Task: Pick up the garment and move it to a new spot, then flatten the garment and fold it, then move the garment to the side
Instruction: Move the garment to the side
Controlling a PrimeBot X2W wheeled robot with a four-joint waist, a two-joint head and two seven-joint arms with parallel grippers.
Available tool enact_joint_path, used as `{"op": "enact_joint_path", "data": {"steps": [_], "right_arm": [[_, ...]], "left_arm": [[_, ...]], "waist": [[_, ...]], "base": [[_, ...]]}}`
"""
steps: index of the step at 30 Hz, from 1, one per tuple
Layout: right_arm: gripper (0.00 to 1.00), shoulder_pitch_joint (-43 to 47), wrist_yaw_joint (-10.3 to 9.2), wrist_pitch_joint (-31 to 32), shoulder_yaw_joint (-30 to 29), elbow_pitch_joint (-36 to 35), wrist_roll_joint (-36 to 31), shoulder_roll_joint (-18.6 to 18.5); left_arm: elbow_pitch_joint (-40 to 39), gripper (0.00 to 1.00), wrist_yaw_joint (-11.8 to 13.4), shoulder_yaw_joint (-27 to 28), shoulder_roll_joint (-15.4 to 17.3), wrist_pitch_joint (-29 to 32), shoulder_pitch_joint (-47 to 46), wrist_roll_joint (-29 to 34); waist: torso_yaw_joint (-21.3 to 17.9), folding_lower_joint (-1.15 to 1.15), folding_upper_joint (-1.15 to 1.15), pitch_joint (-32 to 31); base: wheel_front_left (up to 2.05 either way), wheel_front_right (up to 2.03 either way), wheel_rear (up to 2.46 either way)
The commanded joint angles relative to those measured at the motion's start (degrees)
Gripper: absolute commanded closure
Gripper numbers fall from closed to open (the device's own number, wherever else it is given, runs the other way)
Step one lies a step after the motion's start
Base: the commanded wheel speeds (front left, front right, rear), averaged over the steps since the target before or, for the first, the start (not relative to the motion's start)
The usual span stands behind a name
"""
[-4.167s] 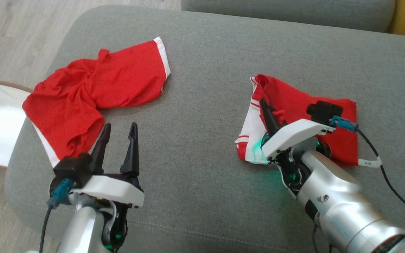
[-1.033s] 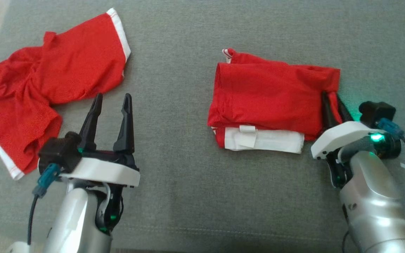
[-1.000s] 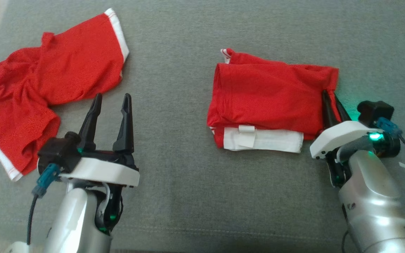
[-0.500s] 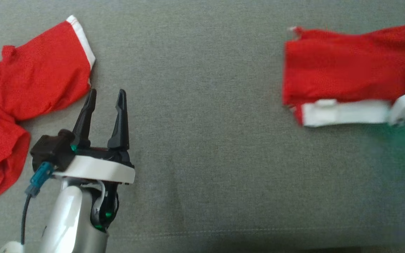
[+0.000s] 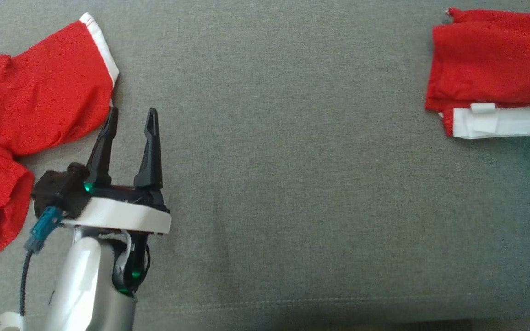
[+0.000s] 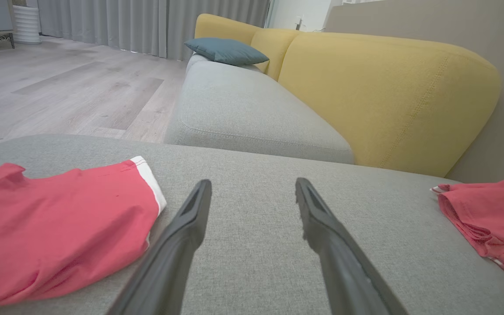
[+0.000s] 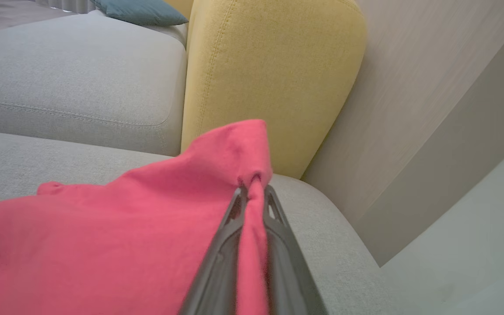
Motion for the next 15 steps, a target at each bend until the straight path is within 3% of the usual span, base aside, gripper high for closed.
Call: {"op": "enact_joint_path", "data": {"steps": [1, 13, 15], "right_arm": [[1.00, -1.46, 0.18, -0.10, 0.35, -2.34, -0.11, -1.75], [1.00, -0.38, 0.18, 0.26, 4.22, -3.83, 2.77, -2.27], [0.52, -0.22, 0.18, 0.16, 4.59, -3.93, 3.35, -2.13]], "left_arm": [[-1.72, 0.00, -0.14, 1.88, 0.76, -0.33, -1.31, 0.71], [-1.46, 0.00, -0.62, 2.09, 0.76, -0.33, -0.87, 1.43], [-1.33, 0.00, -0.69, 1.86, 0.76, -0.33, -0.66, 1.48]], "waist": [[-0.05, 0.00, 0.00, -0.02], [-0.83, 0.00, 0.00, -0.82], [-0.92, 0.00, 0.00, -1.06]], "base": [[0.00, 0.00, 0.00], [0.00, 0.00, 0.00], [0.00, 0.00, 0.00]]}}
